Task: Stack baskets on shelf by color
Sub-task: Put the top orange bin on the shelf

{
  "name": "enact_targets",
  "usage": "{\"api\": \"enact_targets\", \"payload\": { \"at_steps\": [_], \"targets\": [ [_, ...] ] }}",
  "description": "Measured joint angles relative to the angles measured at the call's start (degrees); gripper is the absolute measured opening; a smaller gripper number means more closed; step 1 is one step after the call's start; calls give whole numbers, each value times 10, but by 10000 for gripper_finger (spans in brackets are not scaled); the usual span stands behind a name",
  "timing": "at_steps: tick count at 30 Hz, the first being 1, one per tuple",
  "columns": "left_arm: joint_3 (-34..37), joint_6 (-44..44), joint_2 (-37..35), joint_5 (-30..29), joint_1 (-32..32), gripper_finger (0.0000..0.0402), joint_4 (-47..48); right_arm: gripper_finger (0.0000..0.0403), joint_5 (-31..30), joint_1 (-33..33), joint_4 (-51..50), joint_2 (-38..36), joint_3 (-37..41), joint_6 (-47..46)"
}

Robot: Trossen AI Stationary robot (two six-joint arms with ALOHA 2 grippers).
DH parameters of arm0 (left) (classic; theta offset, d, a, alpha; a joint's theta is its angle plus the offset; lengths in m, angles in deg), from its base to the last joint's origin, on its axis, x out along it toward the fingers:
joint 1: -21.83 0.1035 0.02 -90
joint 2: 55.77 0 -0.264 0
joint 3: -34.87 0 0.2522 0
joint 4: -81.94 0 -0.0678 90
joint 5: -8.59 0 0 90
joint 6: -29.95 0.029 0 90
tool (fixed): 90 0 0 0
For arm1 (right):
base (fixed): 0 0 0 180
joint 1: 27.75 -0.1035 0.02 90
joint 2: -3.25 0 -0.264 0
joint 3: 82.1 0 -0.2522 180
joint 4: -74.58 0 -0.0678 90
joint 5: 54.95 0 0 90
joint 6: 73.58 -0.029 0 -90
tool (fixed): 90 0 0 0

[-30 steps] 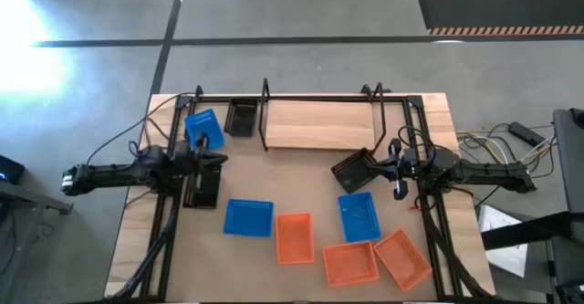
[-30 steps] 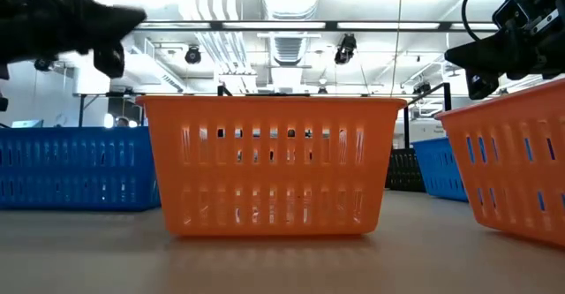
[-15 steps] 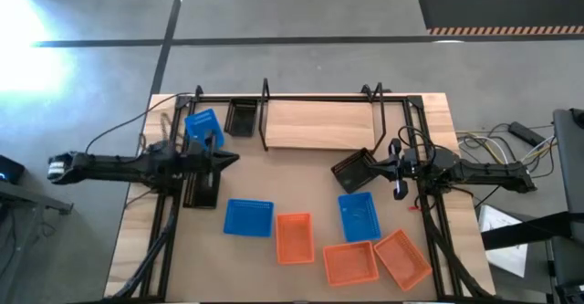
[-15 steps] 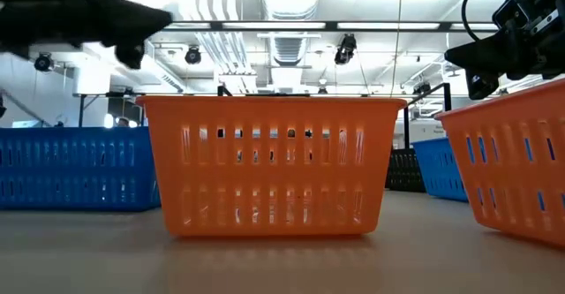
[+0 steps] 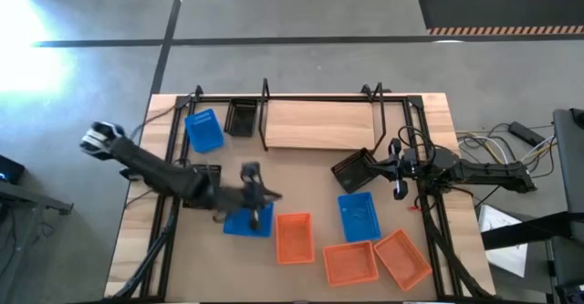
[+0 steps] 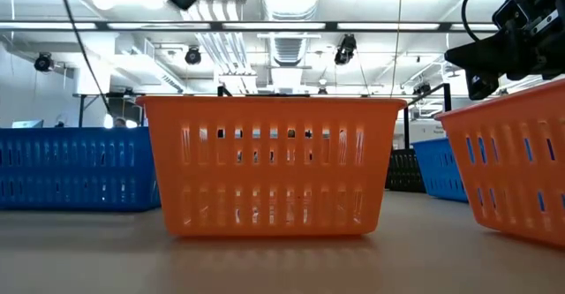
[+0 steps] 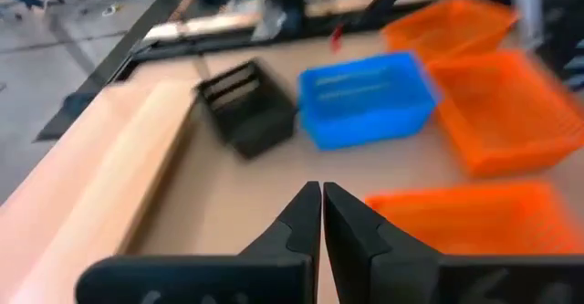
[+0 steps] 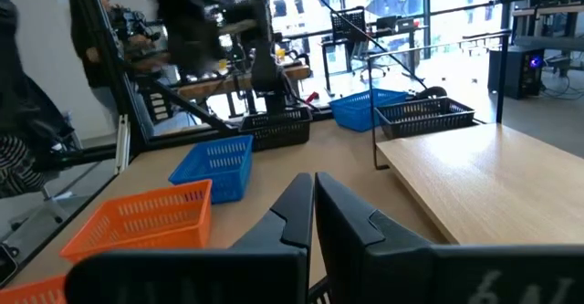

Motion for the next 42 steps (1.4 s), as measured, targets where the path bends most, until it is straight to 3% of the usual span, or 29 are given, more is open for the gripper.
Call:
{"api": "enact_targets", "payload": {
  "at_steps": [10,14,18,20,25,29,33,38,42],
  "targets": [
    [-222,-98,237,-8,-96,0,21,9,0,0,0,0,0,0],
    [-309,-177,298,6,-112,3,155,9,0,0,0,0,0,0],
    [-378,-267,335,33,-116,33,305,9,0,0,0,0,0,0],
    [-391,-292,347,55,-116,60,337,9,0,0,0,0,0,0],
    [-388,-325,361,138,-112,140,299,9,0,0,0,0,0,0],
    [-380,-327,376,158,-112,188,301,9,0,0,1,0,0,0],
    [-383,-340,391,106,-111,198,297,9,0,0,2,-1,0,0],
    [-381,-340,425,105,-109,196,299,9,-1,0,2,0,0,0],
    [-387,-340,440,105,-102,168,297,9,-1,0,2,0,0,0]
  ]
}}
